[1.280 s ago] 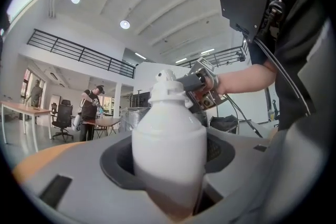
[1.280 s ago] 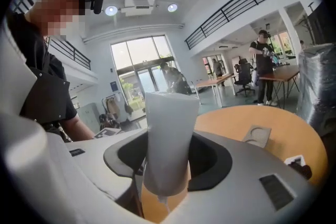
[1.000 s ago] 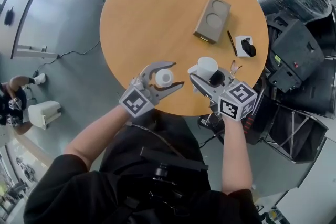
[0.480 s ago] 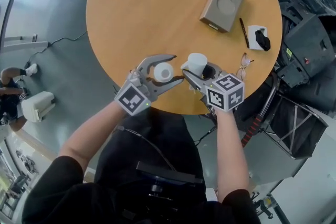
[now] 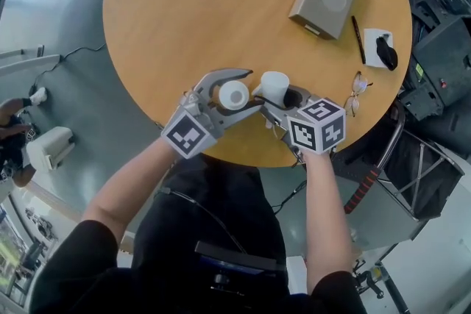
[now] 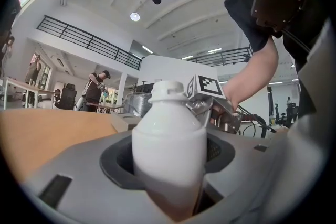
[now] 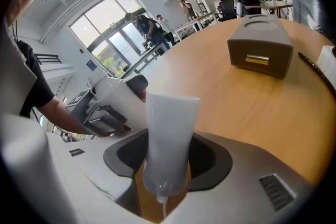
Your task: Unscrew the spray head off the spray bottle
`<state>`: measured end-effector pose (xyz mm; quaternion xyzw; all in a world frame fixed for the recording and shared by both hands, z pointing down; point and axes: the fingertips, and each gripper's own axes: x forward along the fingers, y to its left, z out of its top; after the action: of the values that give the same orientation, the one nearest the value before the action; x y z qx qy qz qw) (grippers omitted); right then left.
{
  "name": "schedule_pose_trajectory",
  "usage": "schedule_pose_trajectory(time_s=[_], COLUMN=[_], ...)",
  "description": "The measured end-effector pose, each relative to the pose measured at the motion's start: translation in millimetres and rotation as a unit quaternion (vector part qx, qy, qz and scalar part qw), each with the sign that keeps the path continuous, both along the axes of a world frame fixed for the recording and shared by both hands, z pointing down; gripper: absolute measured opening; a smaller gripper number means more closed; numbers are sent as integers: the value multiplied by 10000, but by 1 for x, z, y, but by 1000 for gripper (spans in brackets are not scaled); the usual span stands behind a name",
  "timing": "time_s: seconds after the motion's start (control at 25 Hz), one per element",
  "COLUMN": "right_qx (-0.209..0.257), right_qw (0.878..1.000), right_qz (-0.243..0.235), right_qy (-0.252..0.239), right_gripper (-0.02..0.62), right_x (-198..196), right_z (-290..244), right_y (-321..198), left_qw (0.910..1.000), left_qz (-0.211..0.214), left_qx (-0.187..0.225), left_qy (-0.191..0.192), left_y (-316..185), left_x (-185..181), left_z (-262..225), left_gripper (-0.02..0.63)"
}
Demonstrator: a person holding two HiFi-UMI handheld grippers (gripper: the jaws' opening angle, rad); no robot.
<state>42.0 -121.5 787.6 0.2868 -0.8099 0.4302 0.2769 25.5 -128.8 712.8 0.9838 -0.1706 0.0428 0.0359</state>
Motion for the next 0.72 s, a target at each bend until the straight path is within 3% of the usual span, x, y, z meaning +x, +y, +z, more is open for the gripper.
schedule_pose_trajectory(time_s=[0.24, 0.72], right_qx=[-110, -76], right_qw=[9999, 9997], right_qz=[9, 39], right_qy=[106, 223], right_gripper=[218, 218], right_x=[-1, 0], right_z=[14, 22], right_y=[-4, -2], left_qw=[10000, 9981], left_qz=[-19, 194], left_qx=[-70, -6], left_qy=[-56, -579], left_y=[-3, 11], left_x=[-3, -7], left_z=[17, 37], left_gripper=[293, 310])
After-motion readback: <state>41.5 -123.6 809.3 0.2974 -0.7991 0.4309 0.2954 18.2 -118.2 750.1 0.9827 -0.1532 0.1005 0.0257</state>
